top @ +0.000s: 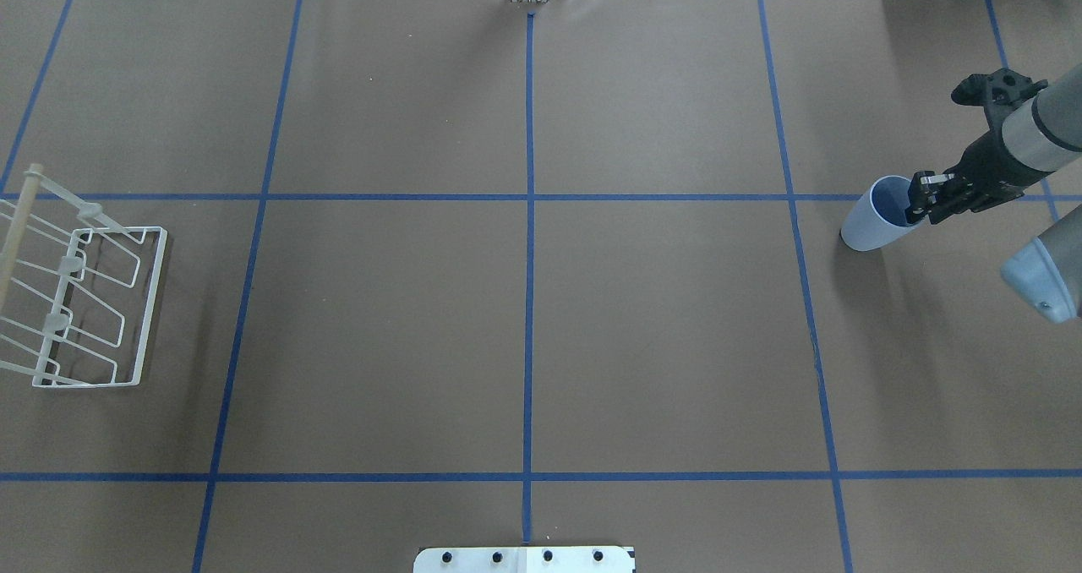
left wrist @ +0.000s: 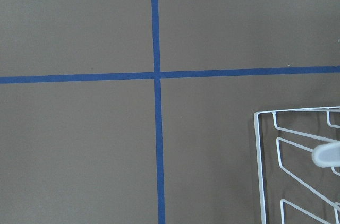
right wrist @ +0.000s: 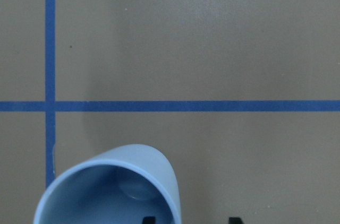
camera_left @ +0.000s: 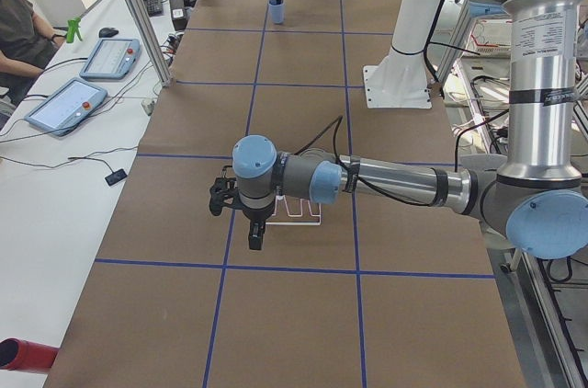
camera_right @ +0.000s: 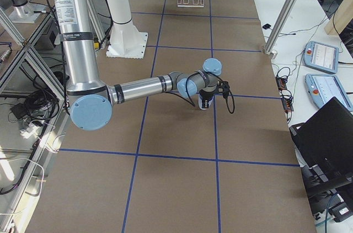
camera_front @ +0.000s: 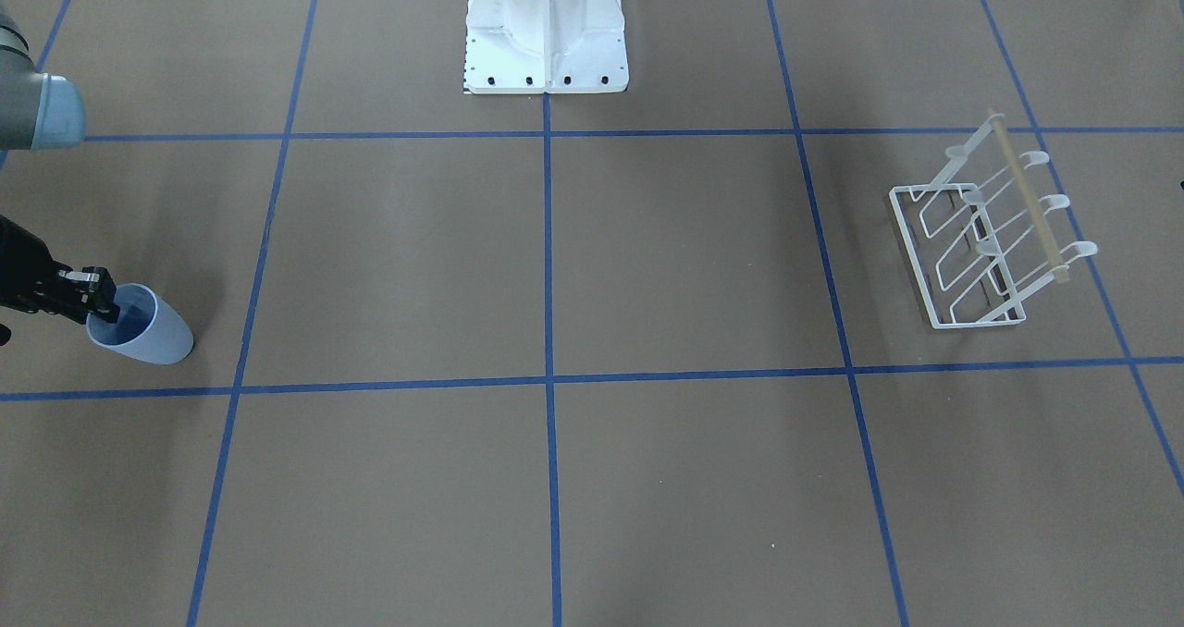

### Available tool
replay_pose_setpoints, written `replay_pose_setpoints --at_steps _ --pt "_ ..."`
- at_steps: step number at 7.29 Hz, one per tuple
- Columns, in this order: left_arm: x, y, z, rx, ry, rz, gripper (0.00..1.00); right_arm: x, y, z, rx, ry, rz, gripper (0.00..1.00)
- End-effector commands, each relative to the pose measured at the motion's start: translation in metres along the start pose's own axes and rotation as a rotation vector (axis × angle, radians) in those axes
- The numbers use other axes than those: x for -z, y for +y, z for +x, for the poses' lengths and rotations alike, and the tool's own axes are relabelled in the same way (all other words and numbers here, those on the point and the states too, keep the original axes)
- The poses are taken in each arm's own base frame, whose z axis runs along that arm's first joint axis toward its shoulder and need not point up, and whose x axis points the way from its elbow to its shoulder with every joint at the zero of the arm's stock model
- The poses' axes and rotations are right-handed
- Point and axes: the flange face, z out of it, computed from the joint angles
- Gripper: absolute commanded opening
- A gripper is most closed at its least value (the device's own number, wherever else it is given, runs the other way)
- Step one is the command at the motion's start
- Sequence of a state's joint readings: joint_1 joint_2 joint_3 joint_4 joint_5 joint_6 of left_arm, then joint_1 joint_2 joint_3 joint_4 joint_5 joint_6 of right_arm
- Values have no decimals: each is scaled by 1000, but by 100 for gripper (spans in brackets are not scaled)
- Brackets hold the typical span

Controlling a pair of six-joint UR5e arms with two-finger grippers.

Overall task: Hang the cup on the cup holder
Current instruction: 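Reach the right gripper to the light blue cup and grip its rim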

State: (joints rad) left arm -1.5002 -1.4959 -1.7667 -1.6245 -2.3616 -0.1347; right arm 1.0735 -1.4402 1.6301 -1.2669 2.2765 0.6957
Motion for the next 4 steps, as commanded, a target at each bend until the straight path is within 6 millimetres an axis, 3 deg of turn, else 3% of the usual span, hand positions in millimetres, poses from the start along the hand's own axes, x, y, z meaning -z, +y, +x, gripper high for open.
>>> replay_pose_setpoints --at_steps 1,4 --pt "4 -1 4 -7 2 7 98 13 2 -12 20 -24 14 0" --pt "10 -5 16 -16 50 15 98 68 4 -40 24 -110 72 0"
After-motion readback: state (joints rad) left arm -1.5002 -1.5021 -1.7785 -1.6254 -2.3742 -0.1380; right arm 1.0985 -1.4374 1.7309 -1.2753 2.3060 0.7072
